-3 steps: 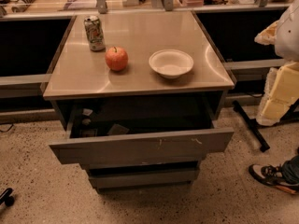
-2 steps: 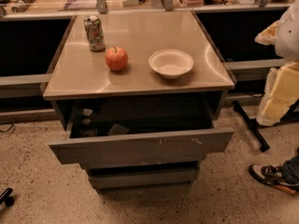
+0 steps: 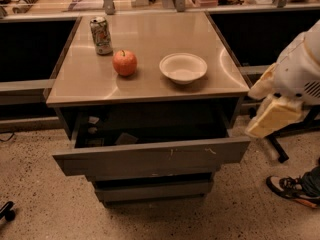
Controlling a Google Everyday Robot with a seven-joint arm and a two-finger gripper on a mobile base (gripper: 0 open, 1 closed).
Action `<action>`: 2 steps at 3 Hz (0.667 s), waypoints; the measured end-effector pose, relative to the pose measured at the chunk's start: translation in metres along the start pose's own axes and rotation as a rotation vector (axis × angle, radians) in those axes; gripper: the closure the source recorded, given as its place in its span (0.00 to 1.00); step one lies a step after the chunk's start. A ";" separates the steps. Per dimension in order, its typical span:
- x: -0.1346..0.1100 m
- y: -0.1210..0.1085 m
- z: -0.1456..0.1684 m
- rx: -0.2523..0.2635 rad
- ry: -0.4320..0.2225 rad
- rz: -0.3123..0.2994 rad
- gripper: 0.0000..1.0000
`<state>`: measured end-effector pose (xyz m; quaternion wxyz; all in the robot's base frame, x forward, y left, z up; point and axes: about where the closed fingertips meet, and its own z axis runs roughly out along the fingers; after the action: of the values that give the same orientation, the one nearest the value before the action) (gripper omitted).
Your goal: Close top drawer
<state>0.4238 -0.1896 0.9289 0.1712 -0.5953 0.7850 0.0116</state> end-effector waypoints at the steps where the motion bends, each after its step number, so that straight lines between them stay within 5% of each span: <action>1: -0.008 0.026 0.063 -0.067 -0.066 0.008 0.66; 2: -0.013 0.047 0.127 -0.118 -0.115 0.013 0.89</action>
Offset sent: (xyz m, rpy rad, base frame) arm -0.0087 0.0842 -0.2065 0.2150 0.1242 0.0618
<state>0.4153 -0.1356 0.8045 0.1805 -0.5975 0.7758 0.0929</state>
